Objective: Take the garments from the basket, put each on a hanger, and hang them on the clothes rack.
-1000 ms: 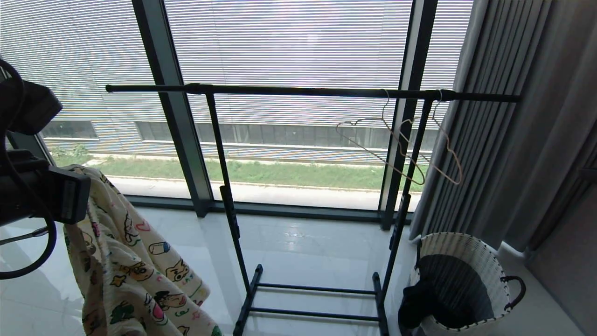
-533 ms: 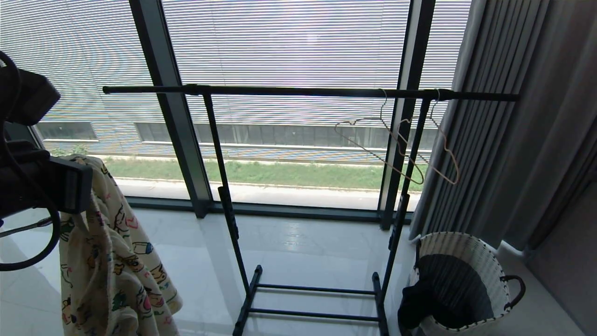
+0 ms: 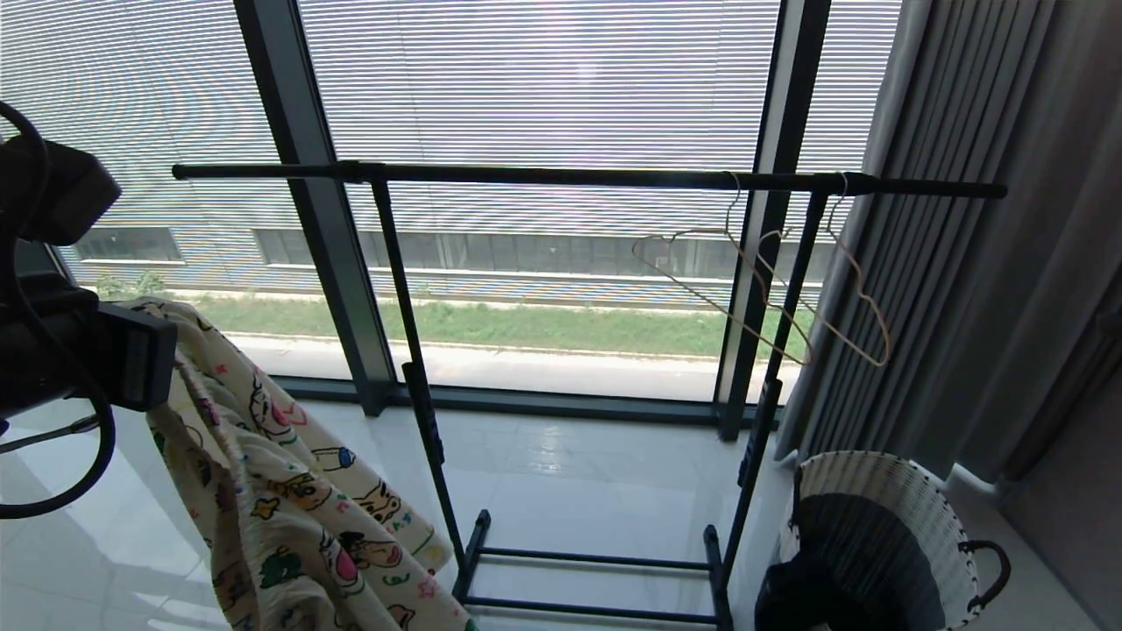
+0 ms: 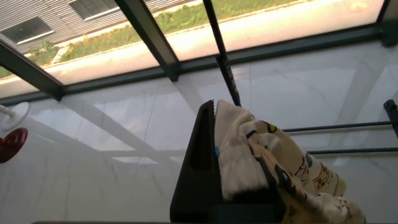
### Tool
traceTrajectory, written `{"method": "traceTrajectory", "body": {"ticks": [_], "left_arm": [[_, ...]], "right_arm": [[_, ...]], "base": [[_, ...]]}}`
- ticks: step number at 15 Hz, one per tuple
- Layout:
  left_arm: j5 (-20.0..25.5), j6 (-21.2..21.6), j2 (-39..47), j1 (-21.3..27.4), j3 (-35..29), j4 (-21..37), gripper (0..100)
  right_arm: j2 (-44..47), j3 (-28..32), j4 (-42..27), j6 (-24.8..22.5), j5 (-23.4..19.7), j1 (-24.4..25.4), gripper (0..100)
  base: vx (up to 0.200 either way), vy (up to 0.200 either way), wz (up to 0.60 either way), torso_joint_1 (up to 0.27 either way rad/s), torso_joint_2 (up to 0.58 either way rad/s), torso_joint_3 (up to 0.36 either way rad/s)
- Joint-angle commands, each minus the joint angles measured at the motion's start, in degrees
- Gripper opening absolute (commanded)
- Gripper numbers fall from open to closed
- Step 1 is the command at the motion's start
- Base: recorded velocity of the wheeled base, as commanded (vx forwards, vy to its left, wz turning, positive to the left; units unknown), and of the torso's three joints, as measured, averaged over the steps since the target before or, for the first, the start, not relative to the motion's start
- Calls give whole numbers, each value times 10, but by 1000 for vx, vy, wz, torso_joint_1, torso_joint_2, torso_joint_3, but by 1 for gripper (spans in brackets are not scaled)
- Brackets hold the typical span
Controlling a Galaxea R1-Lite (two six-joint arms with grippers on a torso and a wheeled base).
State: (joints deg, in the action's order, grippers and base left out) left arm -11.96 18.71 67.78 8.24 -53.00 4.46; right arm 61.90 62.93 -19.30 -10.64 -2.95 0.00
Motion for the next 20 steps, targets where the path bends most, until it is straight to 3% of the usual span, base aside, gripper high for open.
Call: {"method": "traceTrajectory", "body": {"ticks": [1, 12, 15, 19, 20], "left_arm": [[0, 0, 1, 0, -1, 0, 0], [0, 4, 2, 0, -4, 0, 0], [-1, 4, 1, 0, -7, 0, 0], [-1, 4, 0, 0, -6, 0, 0], [-2, 5, 0, 0, -6, 0, 0]], "right_arm": [[11, -3, 5, -2, -6, -3, 100], [52, -4, 16, -2, -12, -15, 100], [76, -4, 23, -1, -54, -27, 100], [126, -6, 34, 11, -60, -28, 100], [159, -13, 66, 26, -60, -28, 100]], "base": [[200, 0, 0, 12, 12, 7], [200, 0, 0, 3, 1, 2], [200, 0, 0, 2, -2, 4], [0, 0, 0, 0, 0, 0], [0, 0, 0, 0, 0, 0]]}}
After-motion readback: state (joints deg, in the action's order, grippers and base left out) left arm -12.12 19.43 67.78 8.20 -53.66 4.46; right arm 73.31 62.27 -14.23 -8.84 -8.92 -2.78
